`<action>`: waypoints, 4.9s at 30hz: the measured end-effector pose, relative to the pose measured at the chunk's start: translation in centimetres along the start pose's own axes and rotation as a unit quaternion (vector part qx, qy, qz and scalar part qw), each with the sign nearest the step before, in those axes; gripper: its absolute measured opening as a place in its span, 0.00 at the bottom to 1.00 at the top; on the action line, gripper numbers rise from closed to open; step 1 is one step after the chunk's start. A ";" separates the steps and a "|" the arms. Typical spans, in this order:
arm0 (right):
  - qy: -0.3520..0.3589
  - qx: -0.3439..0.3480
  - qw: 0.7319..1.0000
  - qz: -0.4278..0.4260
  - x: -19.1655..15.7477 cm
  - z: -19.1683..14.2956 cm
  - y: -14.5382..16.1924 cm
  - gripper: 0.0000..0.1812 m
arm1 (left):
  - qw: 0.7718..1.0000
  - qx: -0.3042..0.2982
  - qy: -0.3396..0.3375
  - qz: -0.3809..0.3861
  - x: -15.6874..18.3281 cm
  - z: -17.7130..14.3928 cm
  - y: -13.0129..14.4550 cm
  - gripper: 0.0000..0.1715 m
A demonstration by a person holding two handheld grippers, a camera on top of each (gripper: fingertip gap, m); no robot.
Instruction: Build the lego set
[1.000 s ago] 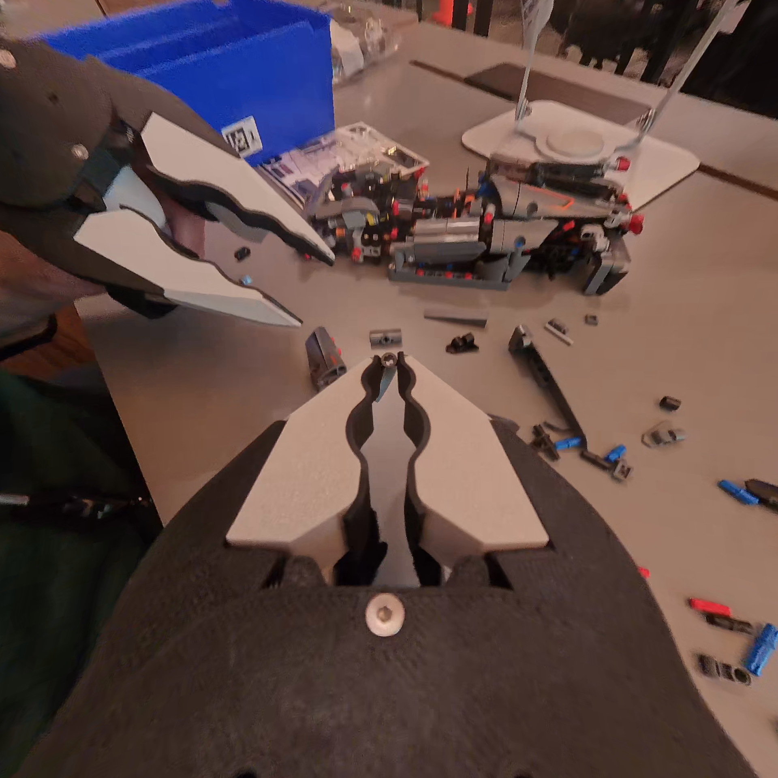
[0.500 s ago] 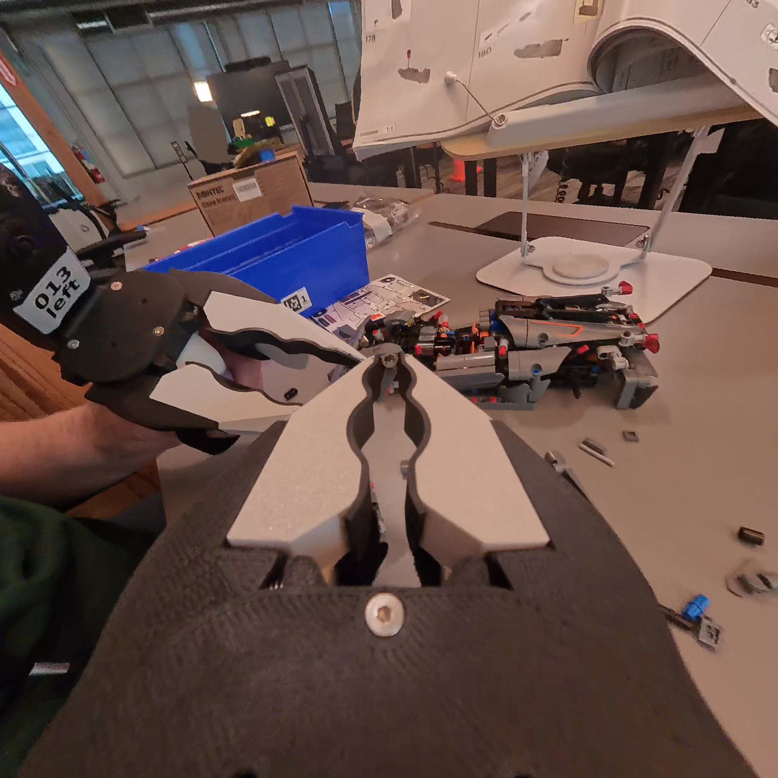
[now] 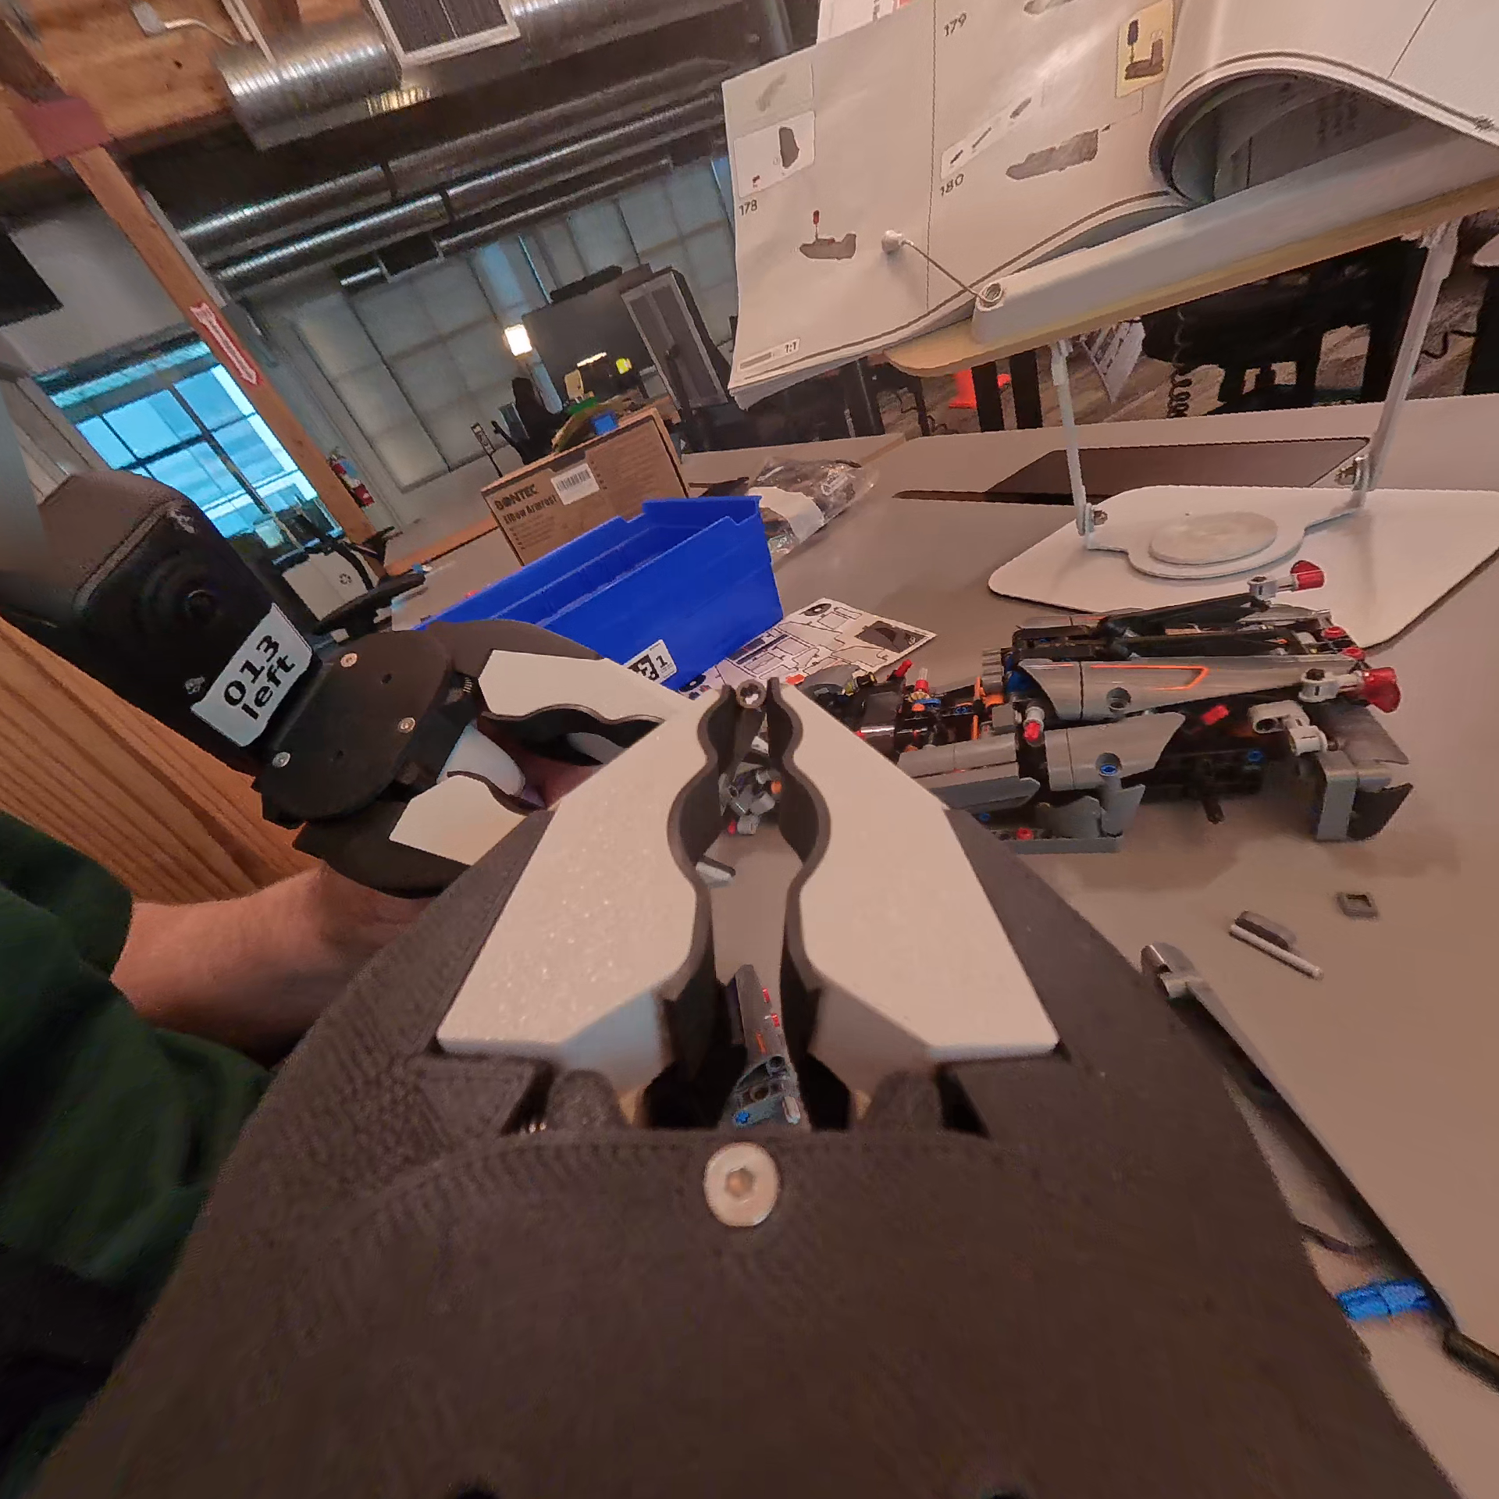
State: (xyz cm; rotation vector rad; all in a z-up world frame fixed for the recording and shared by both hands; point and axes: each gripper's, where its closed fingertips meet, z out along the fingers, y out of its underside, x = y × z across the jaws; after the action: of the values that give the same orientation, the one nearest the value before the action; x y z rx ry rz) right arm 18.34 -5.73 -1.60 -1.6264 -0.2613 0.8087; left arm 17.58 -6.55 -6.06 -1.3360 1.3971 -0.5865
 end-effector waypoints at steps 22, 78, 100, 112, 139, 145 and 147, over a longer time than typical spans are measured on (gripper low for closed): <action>-0.016 0.002 1.000 0.009 0.0 0.3 0.2 0.03 | 1.000 0.009 0.001 -0.002 0.0 1.0 -0.7 0.19; -0.197 0.186 0.953 0.138 -2.7 -3.7 -3.9 0.02 | 0.814 0.222 0.334 -0.420 2.1 -0.8 -9.5 0.03; 0.051 0.033 0.997 0.040 0.0 -6.7 0.9 0.11 | 0.997 0.007 0.070 0.043 2.9 2.2 -4.1 0.01; 0.060 -0.003 0.997 0.057 0.2 -5.6 2.3 0.03 | 0.986 -0.033 0.008 0.164 3.5 2.7 -3.4 0.01; 0.186 -0.139 0.965 -0.124 1.9 -13.1 7.0 0.09 | 0.963 0.008 0.254 -0.089 5.7 1.1 -2.7 0.02; 0.289 -0.158 0.936 -0.127 4.1 -16.2 7.1 0.10 | 0.978 -0.017 0.202 -0.038 4.2 2.6 -1.4 0.02; 0.301 -0.156 0.930 -0.142 4.1 -16.7 6.1 0.10 | 0.981 -0.012 0.192 -0.040 3.4 2.6 -1.5 0.02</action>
State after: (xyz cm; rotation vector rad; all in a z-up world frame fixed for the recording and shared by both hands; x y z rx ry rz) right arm 30.22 -17.72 -8.48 -1.9934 -0.1835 0.0232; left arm 21.18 -9.21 -6.71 -1.3495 1.6683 -0.9203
